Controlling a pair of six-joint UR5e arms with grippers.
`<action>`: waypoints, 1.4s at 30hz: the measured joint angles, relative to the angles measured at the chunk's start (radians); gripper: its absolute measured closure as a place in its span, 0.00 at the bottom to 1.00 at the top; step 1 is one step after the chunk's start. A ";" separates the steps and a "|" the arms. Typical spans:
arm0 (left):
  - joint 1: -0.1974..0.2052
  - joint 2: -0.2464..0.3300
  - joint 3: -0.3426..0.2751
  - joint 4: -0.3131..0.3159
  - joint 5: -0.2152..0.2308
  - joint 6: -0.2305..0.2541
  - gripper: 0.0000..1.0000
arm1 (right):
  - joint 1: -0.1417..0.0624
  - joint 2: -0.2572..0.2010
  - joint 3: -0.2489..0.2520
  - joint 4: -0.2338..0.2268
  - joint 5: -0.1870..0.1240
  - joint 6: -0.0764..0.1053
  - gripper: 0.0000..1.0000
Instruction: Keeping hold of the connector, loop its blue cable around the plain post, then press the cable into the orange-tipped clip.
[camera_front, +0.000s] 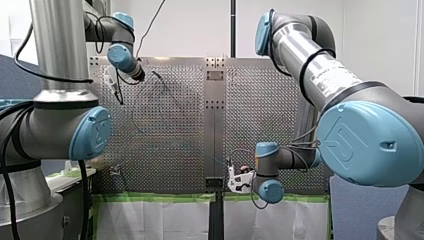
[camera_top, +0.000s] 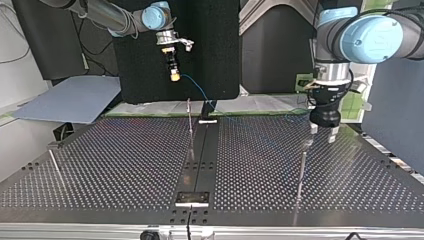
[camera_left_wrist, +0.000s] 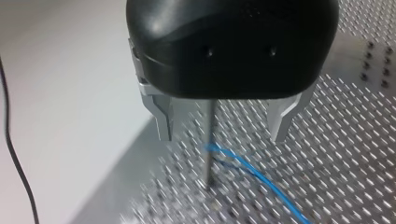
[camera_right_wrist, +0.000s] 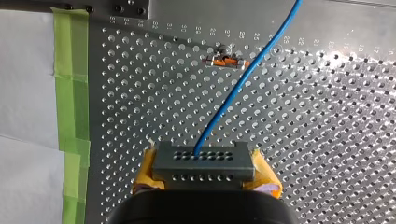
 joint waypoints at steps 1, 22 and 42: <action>0.000 0.008 0.007 -0.008 0.007 0.006 0.00 | 0.000 0.000 0.000 0.000 0.000 0.000 1.00; -0.010 0.035 0.207 -0.207 -0.002 0.204 0.00 | -0.001 0.000 -0.001 0.000 -0.003 0.003 1.00; -0.036 -0.063 0.267 -0.414 -0.069 0.402 0.00 | 0.001 0.000 -0.003 0.004 -0.005 0.001 1.00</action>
